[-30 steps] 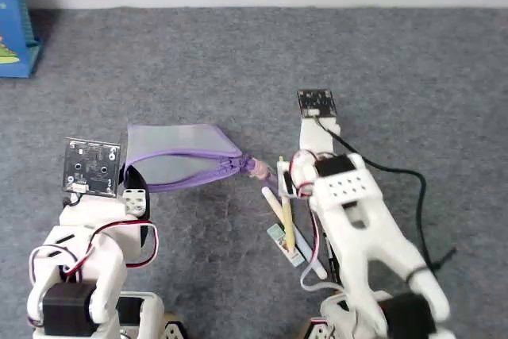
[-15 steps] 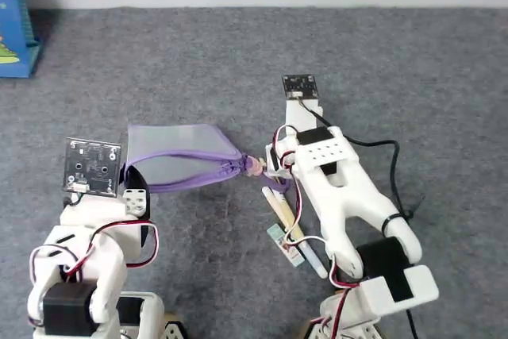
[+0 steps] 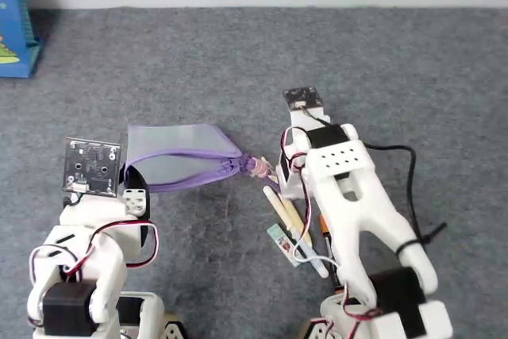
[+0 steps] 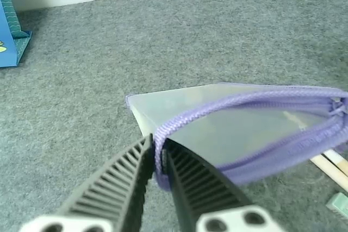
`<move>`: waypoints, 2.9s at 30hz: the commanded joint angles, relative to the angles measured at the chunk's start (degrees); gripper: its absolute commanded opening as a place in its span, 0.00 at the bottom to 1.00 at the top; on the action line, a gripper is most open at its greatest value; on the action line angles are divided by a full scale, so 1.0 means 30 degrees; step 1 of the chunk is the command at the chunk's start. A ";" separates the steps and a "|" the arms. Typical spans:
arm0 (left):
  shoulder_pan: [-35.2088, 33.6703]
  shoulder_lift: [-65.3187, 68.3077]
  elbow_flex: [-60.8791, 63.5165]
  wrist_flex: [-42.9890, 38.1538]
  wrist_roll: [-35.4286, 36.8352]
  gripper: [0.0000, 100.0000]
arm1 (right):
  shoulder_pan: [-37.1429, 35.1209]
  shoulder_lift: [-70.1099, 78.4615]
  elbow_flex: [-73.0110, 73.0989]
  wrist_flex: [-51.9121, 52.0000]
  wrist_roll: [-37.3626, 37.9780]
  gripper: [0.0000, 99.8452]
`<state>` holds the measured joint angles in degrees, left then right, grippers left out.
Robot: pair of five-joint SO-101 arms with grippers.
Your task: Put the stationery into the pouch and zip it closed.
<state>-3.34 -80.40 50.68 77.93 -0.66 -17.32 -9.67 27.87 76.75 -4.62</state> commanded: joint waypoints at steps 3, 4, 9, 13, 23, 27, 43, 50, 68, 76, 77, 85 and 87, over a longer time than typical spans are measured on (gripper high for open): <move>-0.0147 0.0205 -0.0132 -0.0088 0.0205 0.01 | 0.0484 -0.1275 0.0498 0.1685 0.0821 0.17; -0.0147 0.0205 -0.0132 -0.0088 0.0205 0.01 | 0.0630 -0.1275 0.1143 0.1128 0.0821 0.17; -0.0147 0.0205 -0.0132 -0.0059 0.0205 0.01 | 0.1568 -0.1275 0.4454 -0.2916 0.0879 0.17; -0.0147 0.0205 -0.0132 -0.0059 0.0205 0.01 | 0.1890 -0.1275 0.5802 -0.4322 0.2168 0.17; -0.0147 0.0205 -0.0132 -0.0029 0.0205 0.01 | 0.3297 0.1304 0.6183 -0.5641 0.2491 0.16; -0.0147 0.0205 -0.0132 -0.0029 0.0205 0.01 | 0.3326 0.2711 0.6154 -0.6022 0.2520 0.01; -0.0147 0.0205 -0.0132 -0.0029 0.0205 0.01 | 0.2769 -0.7956 0.6154 -0.2857 0.2520 0.01; -0.0147 0.0205 -0.0132 -0.0059 0.0205 0.01 | 0.0425 -1.5106 0.5978 -0.2095 0.2374 0.01; -0.0147 0.0205 -0.0132 -0.0029 0.0205 0.01 | -0.7048 -2.2667 0.1670 -0.7048 0.0352 0.01; -0.0147 0.0205 -0.0132 -0.0029 0.0205 0.01 | -0.8513 -2.2637 0.4044 -1.6425 -0.0762 0.01; -0.0147 0.0205 -0.0132 -0.0029 0.0205 0.01 | -0.8513 -2.2637 0.4864 -1.7919 -0.0557 0.01; -0.0147 0.0205 -0.0132 -0.0029 0.0205 0.01 | -0.9099 -2.2608 1.0315 -2.5421 -0.0117 0.01; -0.0147 0.0205 -0.0132 -0.0029 0.0205 0.01 | -0.9509 -2.2637 1.0755 -2.5538 -0.0117 0.01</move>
<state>-3.52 -80.48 50.68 77.93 -0.66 -44.22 -76.92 59.69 2.81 -5.58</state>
